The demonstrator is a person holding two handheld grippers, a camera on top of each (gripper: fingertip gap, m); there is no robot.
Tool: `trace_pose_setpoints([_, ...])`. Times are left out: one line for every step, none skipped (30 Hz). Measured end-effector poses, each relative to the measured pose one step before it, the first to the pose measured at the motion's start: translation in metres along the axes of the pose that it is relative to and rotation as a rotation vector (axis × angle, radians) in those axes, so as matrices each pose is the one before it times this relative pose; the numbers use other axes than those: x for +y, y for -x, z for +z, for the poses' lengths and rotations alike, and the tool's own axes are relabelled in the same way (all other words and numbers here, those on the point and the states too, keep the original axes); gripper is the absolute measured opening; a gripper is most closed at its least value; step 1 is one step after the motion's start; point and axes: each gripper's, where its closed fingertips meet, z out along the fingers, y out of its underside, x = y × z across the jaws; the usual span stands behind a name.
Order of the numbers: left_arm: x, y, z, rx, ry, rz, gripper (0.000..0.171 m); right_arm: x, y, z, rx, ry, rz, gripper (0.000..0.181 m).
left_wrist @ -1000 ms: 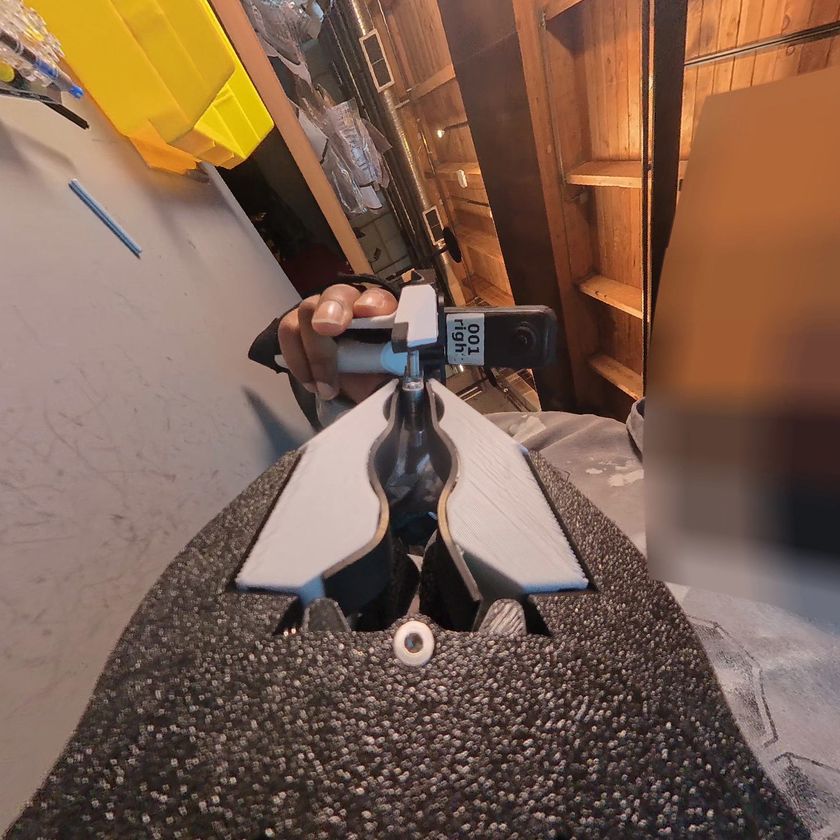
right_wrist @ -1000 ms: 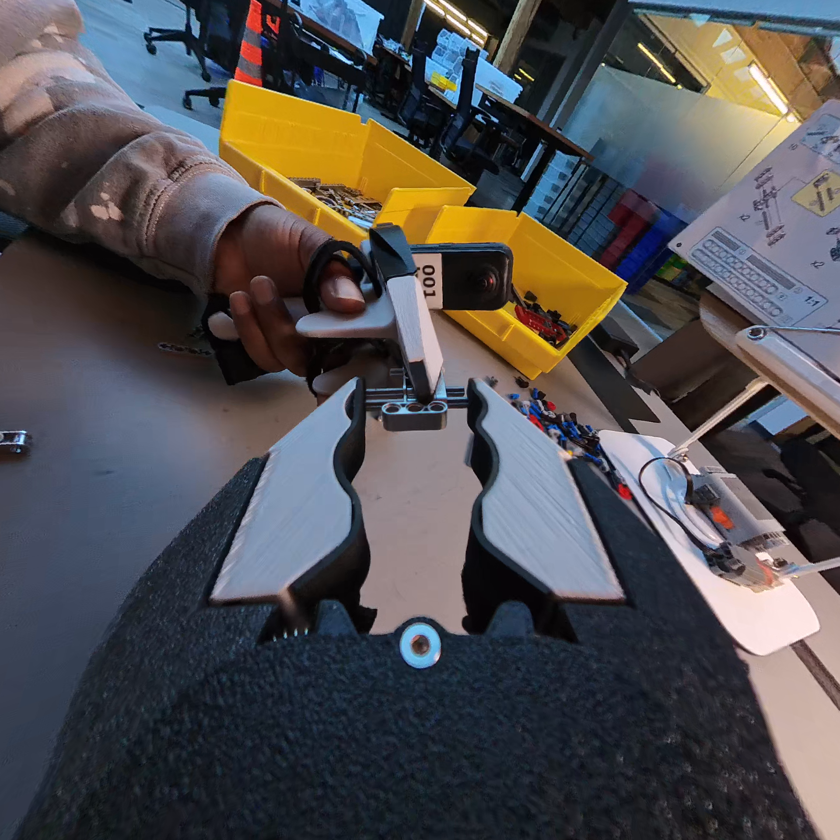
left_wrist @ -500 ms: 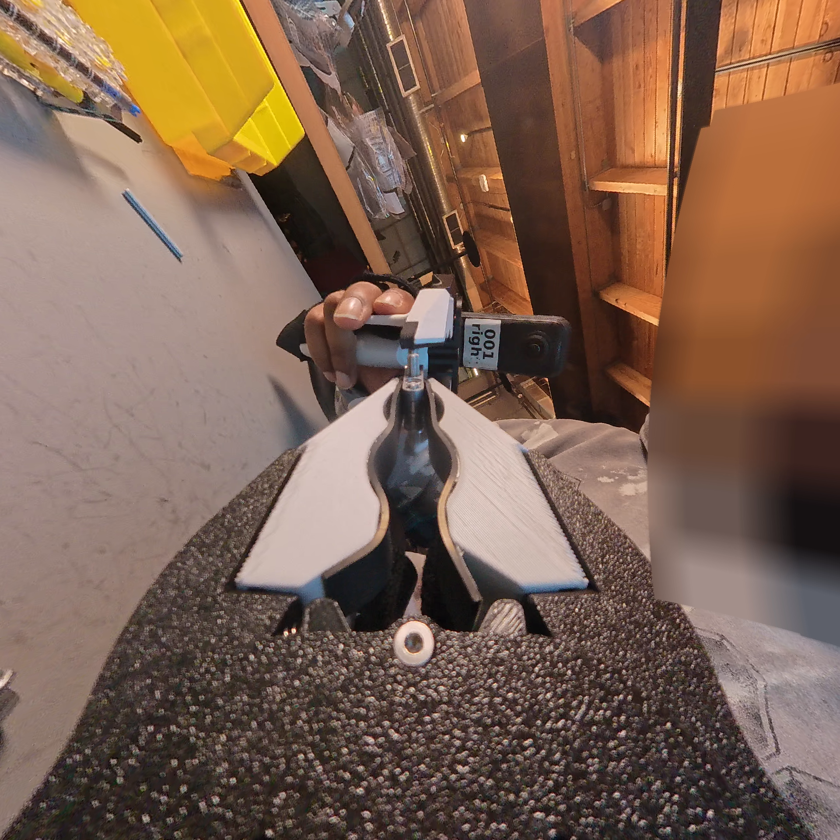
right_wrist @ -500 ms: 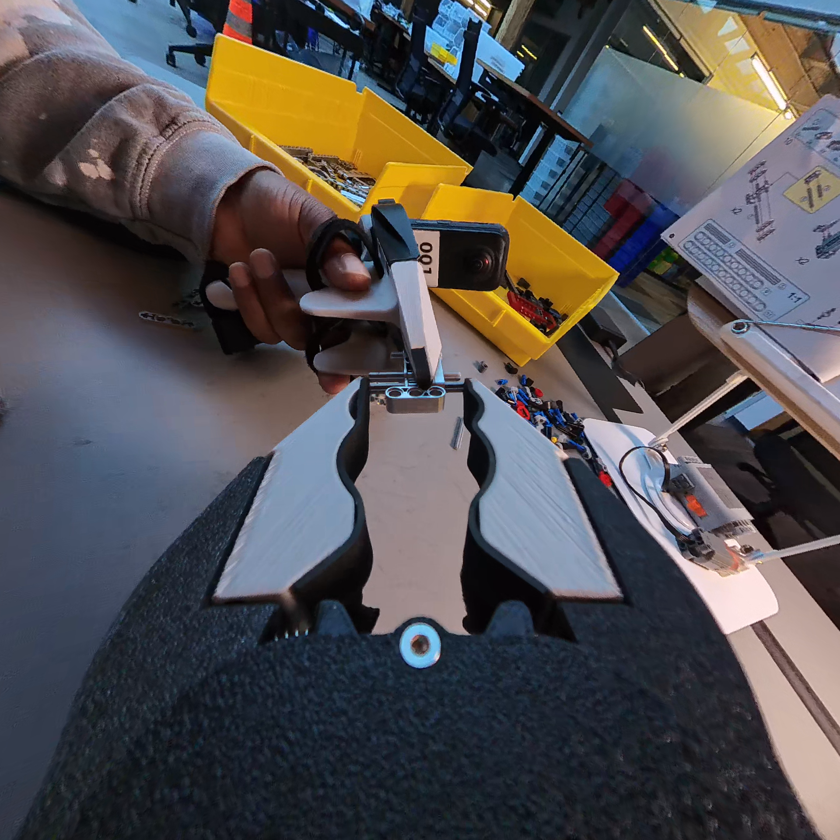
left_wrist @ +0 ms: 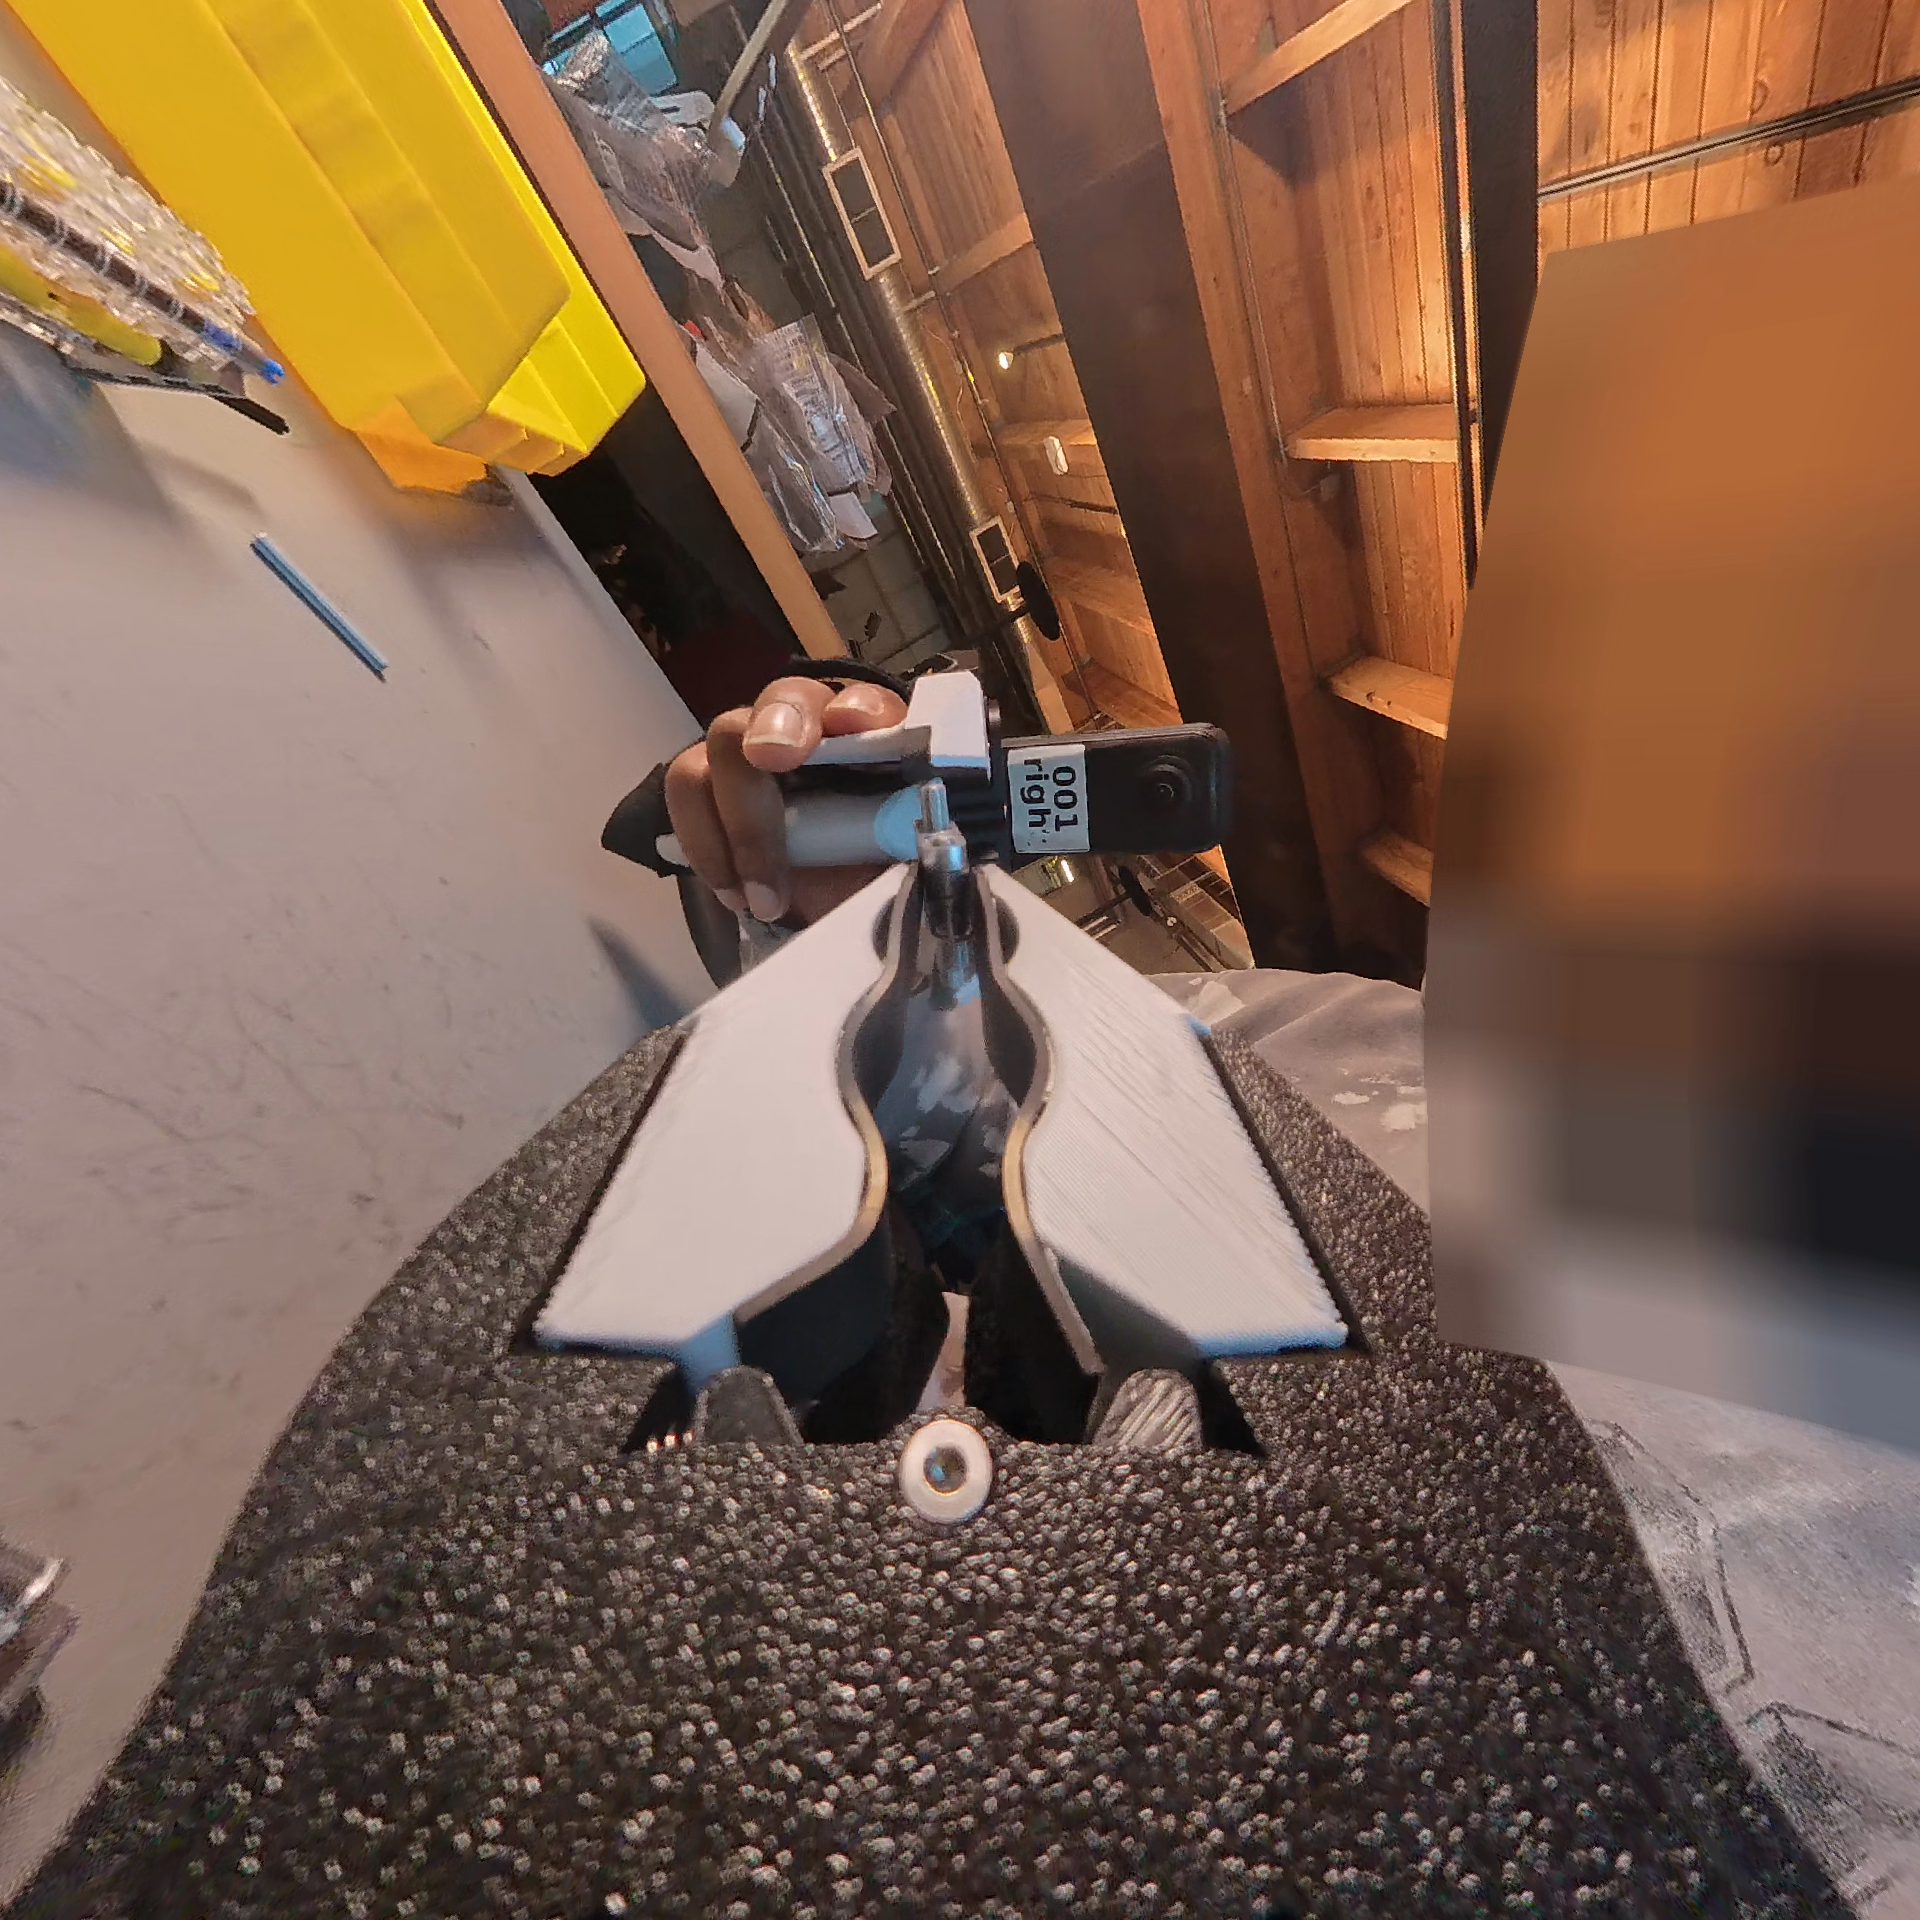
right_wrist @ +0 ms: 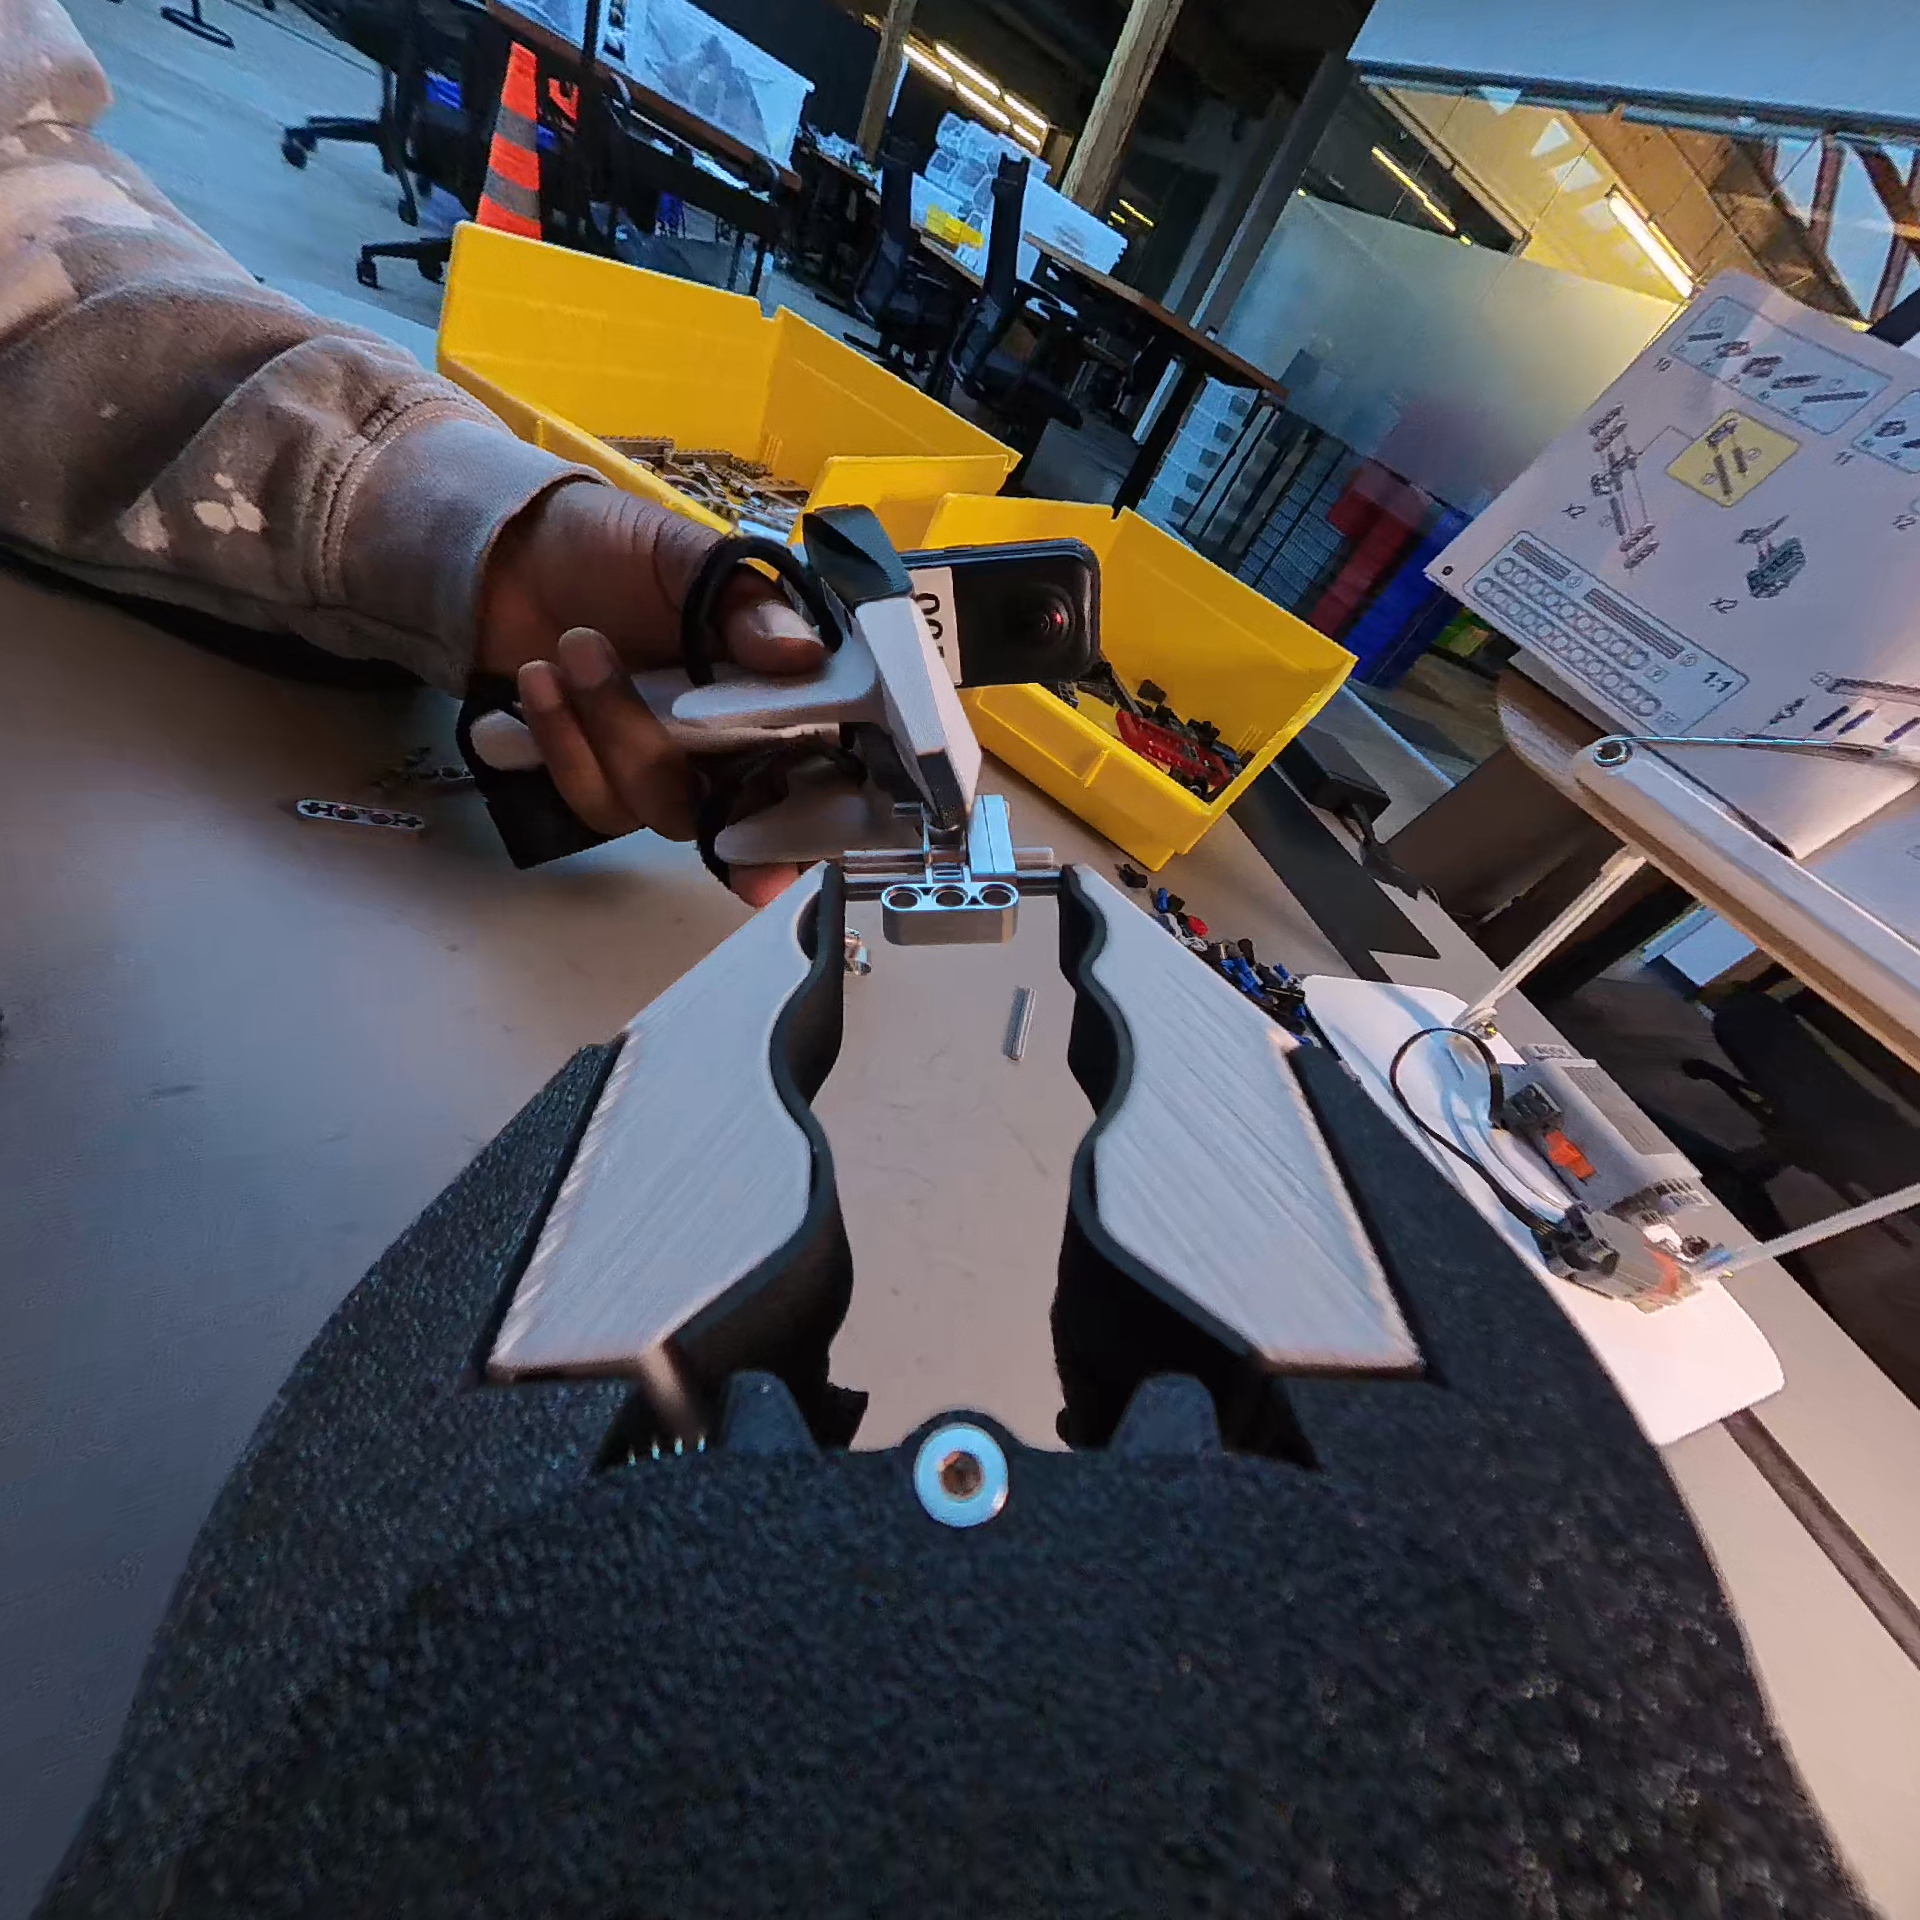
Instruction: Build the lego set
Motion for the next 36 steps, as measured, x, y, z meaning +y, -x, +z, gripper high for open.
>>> trace_pose_setpoints([0.00008,0.00102,-0.00007,-0.0026,-0.00285,-0.0042,0.006,0.0,0.0002,0.00023,0.0012,0.0001,-0.001,0.039])
trace_pose_setpoints([-0.00033,0.00082,-0.00011,-0.0013,-0.00454,-0.005,0.006,0.0005,-0.00015,0.00015,0.0025,0.0028,-0.0025,0.039])
trace_pose_setpoints([-0.00039,0.00084,-0.00016,-0.0026,-0.00524,-0.0035,0.006,0.00086,-0.00025,0.00038,0.0033,0.004,-0.0017,0.039])
trace_pose_setpoints([-0.00027,0.00086,-0.00011,-0.0034,-0.00406,-0.0023,0.006,0.00091,-0.00021,0.00017,0.0018,0.004,0.0,0.039])
trace_pose_setpoints([-0.00019,0.00062,-0.00003,-0.0025,-0.00227,-0.001,0.006,0.00087,-0.00006,0.0003,0.0004,0.0035,0.0008,0.039])
trace_pose_setpoints([-0.00026,0.00068,-0.00019,-0.0052,-0.00271,0.0015,0.006,0.00112,0.00001,0.0004,0.0008,0.0052,0.0008,0.039])
trace_pose_setpoints([-0.00034,0.00067,-0.00014,-0.0064,-0.00149,0.0033,0.006,0.00094,-0.00028,0.00054,0.0034,0.0046,-0.0006,0.039])
trace_pose_setpoints([-0.00009,0.0005,-0.00016,-0.0058,0.00031,0.0034,0.006,0.00074,0.0,0.00039,0.0028,0.0028,-0.0015,0.039])
trace_pose_setpoints([-0.00015,0.0005,-0.00013,-0.0049,-0.0007,0.0026,0.006,0.00045,-0.00011,0.0005,0.0035,0.0022,-0.0002,0.039])
trace_pose_setpoints([-0.00002,0.00035,0.00002,-0.0032,-0.00097,0.0012,0.006,0.00041,-0.00014,0.00065,0.0048,0.0017,0.0002,0.04])
trace_pose_setpoints([0.00036,0.0006,0.00027,-0.0043,0.0017,0.001,0.006,0.00045,0.00031,0.00061,0.002,0.0023,-0.0005,0.04])
trace_pose_setpoints([0.00054,0.00083,0.00029,-0.006,0.00188,0.0035,0.006,0.00067,0.00041,0.00074,0.0014,0.0034,-0.0007,0.041])
trace_pose_setpoints([0.00071,0.0007,0.00043,-0.0049,0.00273,0.0019,0.006,0.00057,0.00036,0.00072,0.0025,0.0037,-0.0031,0.042])
trace_pose_setpoints([0.00046,0.00035,0.00033,-0.0018,0.00122,-0.0013,0.006,0.00041,0.0003,0.0006,0.0037,0.0027,-0.0062,0.042])
trace_pose_setpoints([0.00034,0.00019,0.00028,0.0003,-0.00028,-0.0031,0.006,0.00022,0.0001,0.00026,0.0036,0.0026,-0.0063,0.041])
trace_pose_setpoints([0.0001,0.00024,0.00007,-0.0001,-0.00113,-0.0031,0.006,0.00036,0.00001,0.00005,0.001,0.0036,-0.0035,0.04])
trace_pose_setpoints([0.00002,0.00041,0.0001,-0.0006,-0.00105,-0.0023,0.006,0.00044,-0.00009,-0.00006,-0.002,0.0044,0.0006,0.04])
trace_pose_setpoints([-0.00014,0.00013,-0.00004,0.0003,-0.00106,-0.002,0.006,0.00042,-0.00012,0.00003,-0.0012,0.0034,0.0024,0.04])
trace_pose_setpoints([-0.00011,-0.00017,-0.00006,0.002,-0.00051,-0.0016,0.006,0.00012,-0.00032,-0.00007,0.0012,0.0009,0.001,0.04])
trace_pose_setpoints([-0.00008,-0.00055,-0.00008,0.0038,0.00033,-0.0008,0.006,-0.00049,0.00001,0.00003,0.0,-0.0024,0.0012,0.04])
trace_pose_setpoints([-0.00018,-0.00079,-0.00003,0.0062,0.00015,-0.0003,0.006,-0.00072,-0.00015,-0.00008,0.0002,-0.0028,0.0038,0.04])
trace_pose_setpoints([-0.00015,-0.00124,0.00007,0.0085,0.00008,0.0011,0.007,-0.00089,-0.00024,-0.00028,-0.0005,-0.0044,0.0042,0.04])
trace_pose_setpoints([0.00007,-0.00101,0.00018,0.0069,0.00106,0.0011,0.007,-0.001,-0.00006,-0.00036,-0.0026,-0.006,0.005,0.04])
trace_pose_setpoints([0.00019,-0.00056,0.00023,0.0041,0.00135,0.0005,0.007,-0.00069,-0.00016,-0.00038,-0.0026,-0.0042,0.0061,0.04])
trace_pose_setpoints([0.00035,-0.00031,0.00028,0.0018,0.00106,0.0008,0.007,-0.00032,-0.00038,-0.00036,-0.0012,-0.0027,0.0044,0.04])
trace_pose_setpoints([0.0004,-0.00046,0.00037,0.0028,0.00111,0.0005,0.007,-0.00035,0.00023,-0.00038,-0.0039,-0.0023,0.0021,0.04])
trace_pose_setpoints([0.00033,-0.00088,0.00039,0.0056,0.00118,-0.0006,0.007,-0.00085,0.00039,-0.00029,-0.0037,-0.004,0.0032,0.04])
trace_pose_setpoints([0.00027,-0.00089,0.00031,0.0055,0.00107,-0.0009,0.007,-0.00076,0.00019,-0.00016,-0.0023,-0.0031,0.0034,0.04])
trace_pose_setpoints([0.00042,-0.00074,0.00035,0.0052,0.00271,0.0011,0.007,-0.0007,-0.00039,-0.00023,0.0022,-0.0021,0.0014,0.04])
trace_pose_setpoints([0.00065,-0.00051,0.00034,0.0031,0.0053,0.0019,0.008,-0.00066,-0.00098,-0.00035,0.0056,-0.0029,0.0003,0.04])
trace_pose_setpoints([0.001,-0.00072,0.00039,0.0035,0.00938,0.0048,0.009,-0.00035,-0.00083,-0.00035,0.0024,-0.0017,0.0046,0.04])
trace_pose_setpoints([0.00103,-0.00087,0.00039,0.0037,0.01032,0.0087,0.01,-0.00069,-0.00093,-0.00057,0.001,-0.0046,0.0078,0.04])
trace_pose_setpoints([0.00062,-0.00094,0.00041,0.002,0.00827,0.0139,0.011,-0.00081,-0.00076,-0.00057,-0.0006,-0.006,0.0097,0.04])
trace_pose_setpoints([0.00079,-0.00012,0.00024,-0.0052,0.00908,0.019,0.011,-0.00067,-0.00036,-0.00054,-0.0025,-0.0049,0.0084,0.04])
trace_pose_setpoints([0.00121,0.00106,0.00009,-0.0126,0.01169,0.0216,0.011,-0.00121,-0.00003,-0.00039,-0.0026,-0.007,0.0051,0.04])
trace_pose_setpoints([0.00042,-0.00025,0.00004,-0.0062,0.00569,0.0184,0.01,-0.00089,0.00042,-0.00032,-0.003,-0.0035,0.0023,0.04])
